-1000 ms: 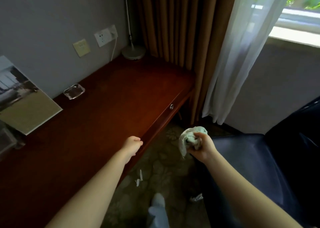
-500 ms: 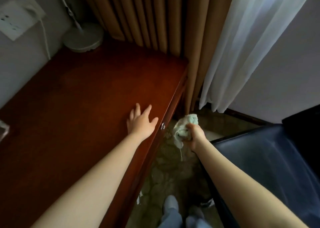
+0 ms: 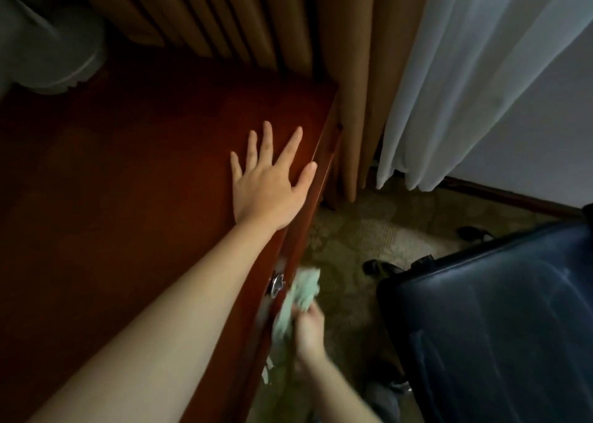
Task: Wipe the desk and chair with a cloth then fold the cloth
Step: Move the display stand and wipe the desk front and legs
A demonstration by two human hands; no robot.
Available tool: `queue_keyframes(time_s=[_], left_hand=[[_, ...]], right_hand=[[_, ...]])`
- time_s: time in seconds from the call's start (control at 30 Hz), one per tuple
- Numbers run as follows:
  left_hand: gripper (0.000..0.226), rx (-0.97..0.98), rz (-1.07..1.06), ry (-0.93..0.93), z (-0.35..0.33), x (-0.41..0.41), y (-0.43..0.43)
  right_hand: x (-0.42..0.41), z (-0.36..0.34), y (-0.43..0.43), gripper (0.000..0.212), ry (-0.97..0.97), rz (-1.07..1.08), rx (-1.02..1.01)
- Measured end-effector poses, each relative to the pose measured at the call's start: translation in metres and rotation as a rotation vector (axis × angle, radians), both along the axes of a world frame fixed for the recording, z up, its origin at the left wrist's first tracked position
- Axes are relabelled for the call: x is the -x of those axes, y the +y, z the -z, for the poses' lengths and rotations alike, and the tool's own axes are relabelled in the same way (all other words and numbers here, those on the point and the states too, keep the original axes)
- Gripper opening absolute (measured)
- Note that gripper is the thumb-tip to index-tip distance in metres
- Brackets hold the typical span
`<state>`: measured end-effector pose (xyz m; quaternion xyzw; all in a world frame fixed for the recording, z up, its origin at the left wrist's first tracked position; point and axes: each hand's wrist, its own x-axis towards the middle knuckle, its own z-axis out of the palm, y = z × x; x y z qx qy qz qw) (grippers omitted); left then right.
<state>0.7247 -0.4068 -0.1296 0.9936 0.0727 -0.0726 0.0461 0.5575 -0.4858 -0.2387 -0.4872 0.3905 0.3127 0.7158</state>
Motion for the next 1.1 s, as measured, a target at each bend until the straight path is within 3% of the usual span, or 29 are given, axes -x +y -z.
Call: queue_keyframes(time_s=[0.17,0.27,0.47,0.6,0.7,0.8,0.9,1.0,1.1], left_hand=[[0.061,-0.024,0.024,-0.034,0.000,-0.021,-0.005],[0.062,-0.023,0.033,-0.043,0.004,-0.031,-0.007],[0.063,-0.036,0.066,-0.070,0.009,-0.048,-0.007],[0.063,-0.034,0.069,-0.080,0.011,-0.050,-0.005],[0.063,-0.037,0.060,-0.050,0.009,-0.048,-0.006],[0.063,-0.036,0.060,-0.046,0.007,-0.048,-0.008],[0.063,-0.041,0.055,-0.048,0.009,-0.050,-0.007],[0.062,-0.031,0.061,-0.056,0.012,-0.052,-0.004],[0.060,-0.032,0.043,-0.043,0.014,-0.053,0.000]], right_hand=[[-0.213,0.004,-0.036,0.026,-0.345,0.051,0.131],[-0.288,0.021,-0.037,0.025,-0.442,0.053,0.278],[-0.281,0.083,-0.029,0.028,-0.196,0.132,0.197],[-0.280,0.072,-0.025,0.032,-0.111,0.173,0.140],[-0.268,0.051,-0.028,0.025,-0.285,0.212,0.066],[-0.256,0.039,-0.029,0.025,-0.448,0.205,0.124],[-0.270,0.062,-0.028,0.030,-0.364,0.162,0.159],[-0.286,0.078,-0.034,0.038,-0.218,-0.061,0.161],[-0.272,0.047,-0.055,0.036,-0.258,-0.055,0.024]])
